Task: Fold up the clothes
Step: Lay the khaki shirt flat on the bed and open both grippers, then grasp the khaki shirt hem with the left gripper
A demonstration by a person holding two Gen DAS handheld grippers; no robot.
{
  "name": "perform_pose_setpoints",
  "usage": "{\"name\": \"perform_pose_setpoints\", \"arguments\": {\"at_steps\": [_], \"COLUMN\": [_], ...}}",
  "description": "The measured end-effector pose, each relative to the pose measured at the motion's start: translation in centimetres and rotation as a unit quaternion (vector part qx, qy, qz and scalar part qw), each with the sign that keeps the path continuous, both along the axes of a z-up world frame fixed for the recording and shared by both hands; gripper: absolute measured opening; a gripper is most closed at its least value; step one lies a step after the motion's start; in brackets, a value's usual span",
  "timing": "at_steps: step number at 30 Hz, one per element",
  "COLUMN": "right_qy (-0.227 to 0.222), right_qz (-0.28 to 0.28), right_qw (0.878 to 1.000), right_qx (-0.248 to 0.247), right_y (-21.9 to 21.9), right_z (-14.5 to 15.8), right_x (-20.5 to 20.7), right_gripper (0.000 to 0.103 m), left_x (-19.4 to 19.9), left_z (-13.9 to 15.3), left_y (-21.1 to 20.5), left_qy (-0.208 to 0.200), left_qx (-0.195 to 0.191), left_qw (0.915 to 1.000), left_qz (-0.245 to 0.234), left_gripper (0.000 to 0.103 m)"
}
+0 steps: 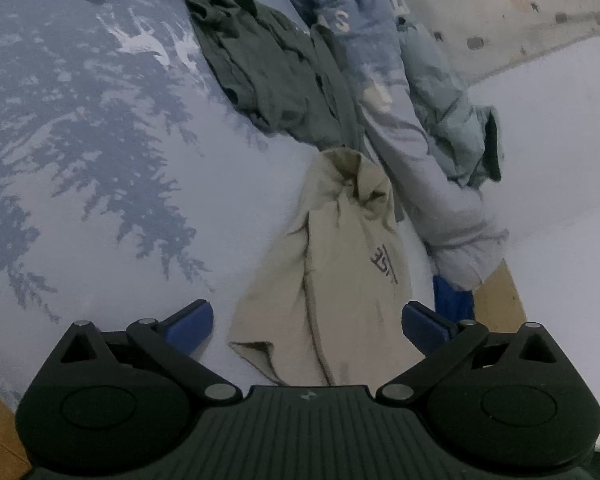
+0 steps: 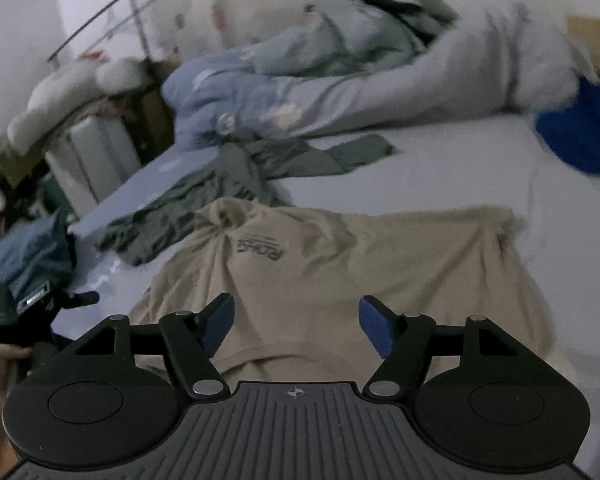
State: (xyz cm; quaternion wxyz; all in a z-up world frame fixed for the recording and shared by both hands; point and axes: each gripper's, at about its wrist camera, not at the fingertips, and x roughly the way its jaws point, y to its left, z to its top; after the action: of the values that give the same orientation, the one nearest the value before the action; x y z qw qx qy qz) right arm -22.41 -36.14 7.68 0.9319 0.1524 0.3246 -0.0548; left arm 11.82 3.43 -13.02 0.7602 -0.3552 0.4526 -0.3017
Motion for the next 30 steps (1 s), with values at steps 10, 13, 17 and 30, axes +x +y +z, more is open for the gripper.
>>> {"name": "perform_pose_setpoints", "arguments": {"at_steps": [10,13,17,30], "right_qy": [-0.02,0.013,0.085,0.265], "right_qz": [0.104,0.121,0.112,0.088], "right_qw": [0.994,0.991,0.988,0.96], "right_qx": [0.018,0.055,0.068,0.037], "right_y": [3.8,4.0,4.9,8.0], "right_z": [6.0,5.3,2.4,-8.2], "right_x": [14.0,18.9,25.6,40.4], "right_gripper": [0.086,0.086,0.083,0.057], "left_x": [4.4,5.2,5.7,5.4], "left_z": [1.1,1.3,1.0,0.9], "left_y": [-3.8,-5.3,-6.3,-6.0], "left_qy": [-0.03,-0.038,-0.015,-0.004], "left_qx": [0.083,0.111,0.152,0.126], "left_qw": [0.9903,0.9807,0.972,0.9716], "left_qz": [-0.107,-0.156,-0.179,-0.2], "left_gripper": [0.103,0.091,0.017,0.025]}}
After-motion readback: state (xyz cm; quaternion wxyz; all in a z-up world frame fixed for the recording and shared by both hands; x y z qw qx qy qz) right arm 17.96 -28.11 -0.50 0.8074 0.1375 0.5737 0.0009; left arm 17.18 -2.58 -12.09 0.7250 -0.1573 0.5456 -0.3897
